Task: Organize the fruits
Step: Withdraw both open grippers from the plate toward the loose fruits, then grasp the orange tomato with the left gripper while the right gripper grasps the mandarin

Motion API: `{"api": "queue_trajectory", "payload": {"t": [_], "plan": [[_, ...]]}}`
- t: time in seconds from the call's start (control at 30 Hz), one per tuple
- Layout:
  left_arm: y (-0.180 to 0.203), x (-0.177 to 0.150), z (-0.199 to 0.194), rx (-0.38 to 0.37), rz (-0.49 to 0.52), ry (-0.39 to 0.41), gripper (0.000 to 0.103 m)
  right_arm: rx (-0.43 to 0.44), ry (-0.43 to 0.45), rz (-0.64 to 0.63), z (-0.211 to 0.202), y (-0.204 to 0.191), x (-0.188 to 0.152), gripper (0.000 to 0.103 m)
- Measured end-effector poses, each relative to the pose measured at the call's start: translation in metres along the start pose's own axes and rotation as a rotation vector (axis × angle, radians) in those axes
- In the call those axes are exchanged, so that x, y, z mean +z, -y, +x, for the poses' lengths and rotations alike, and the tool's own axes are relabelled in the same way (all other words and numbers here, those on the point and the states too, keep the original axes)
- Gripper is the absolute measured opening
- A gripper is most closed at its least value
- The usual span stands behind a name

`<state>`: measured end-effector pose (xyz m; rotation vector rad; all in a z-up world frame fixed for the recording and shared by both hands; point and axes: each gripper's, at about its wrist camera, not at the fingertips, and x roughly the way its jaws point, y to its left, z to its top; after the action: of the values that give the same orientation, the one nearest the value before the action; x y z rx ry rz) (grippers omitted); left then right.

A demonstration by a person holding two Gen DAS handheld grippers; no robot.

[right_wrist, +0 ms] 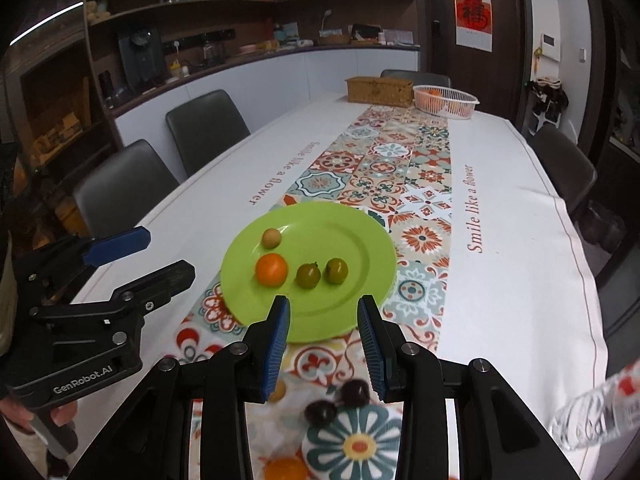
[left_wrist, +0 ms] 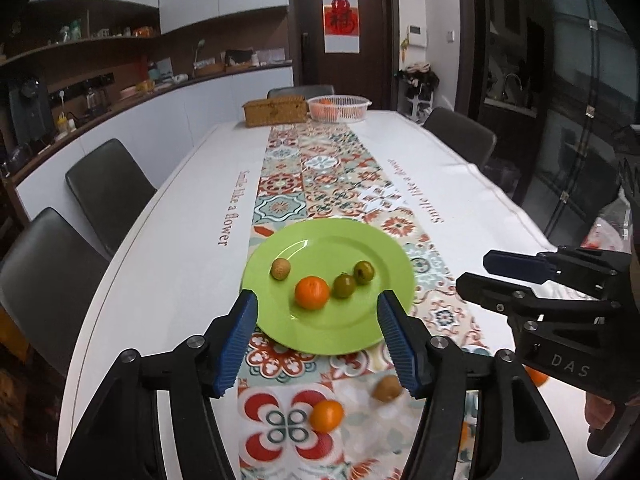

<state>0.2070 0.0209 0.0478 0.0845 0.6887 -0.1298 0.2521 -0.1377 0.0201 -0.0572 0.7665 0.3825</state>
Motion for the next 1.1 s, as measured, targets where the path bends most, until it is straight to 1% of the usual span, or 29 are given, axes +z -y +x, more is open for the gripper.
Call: {"api": "queue_trajectory", "payload": {"t": [0.07, 0.1, 0.17, 0.23, 0.3, 0.37, 0.57, 0.73, 0.93, 1.1], "plan": [[0.005, -0.004, -0.013, -0.01, -0.008, 0.026, 0.063, -0.002, 0.009, 0.004, -0.01, 0.0, -0.005, 0.037], [0.007, -0.005, -0.017, -0.01, -0.009, 0.031, 0.064, -0.003, 0.014, 0.007, -0.015, 0.0, -0.008, 0.041], [0.013, -0.009, -0.027, -0.011, -0.008, 0.046, 0.066, -0.003, 0.029, 0.017, -0.027, 0.001, -0.014, 0.045], [0.021, -0.015, -0.035, -0.014, -0.008, 0.054, 0.069, -0.011, 0.043, 0.026, -0.039, 0.003, -0.021, 0.045], [0.029, -0.021, -0.042, -0.023, -0.006, 0.052, 0.071, -0.02, 0.053, 0.038, -0.048, 0.006, -0.028, 0.046], [0.035, -0.026, -0.045, -0.035, -0.006, 0.042, 0.071, -0.029, 0.059, 0.053, -0.057, 0.009, -0.036, 0.053], [0.055, -0.042, -0.05, -0.057, -0.003, 0.019, 0.073, -0.068, 0.051, 0.098, -0.075, 0.023, -0.063, 0.053], [0.069, -0.051, -0.045, -0.071, -0.006, -0.015, 0.075, -0.093, 0.031, 0.139, -0.078, 0.037, -0.08, 0.053], [0.082, -0.069, -0.031, -0.081, -0.01, -0.095, 0.075, -0.111, -0.012, 0.181, -0.076, 0.052, -0.102, 0.053], [0.09, -0.081, -0.019, -0.078, 0.0, -0.142, 0.075, -0.118, -0.055, 0.205, -0.07, 0.061, -0.122, 0.053]]}}
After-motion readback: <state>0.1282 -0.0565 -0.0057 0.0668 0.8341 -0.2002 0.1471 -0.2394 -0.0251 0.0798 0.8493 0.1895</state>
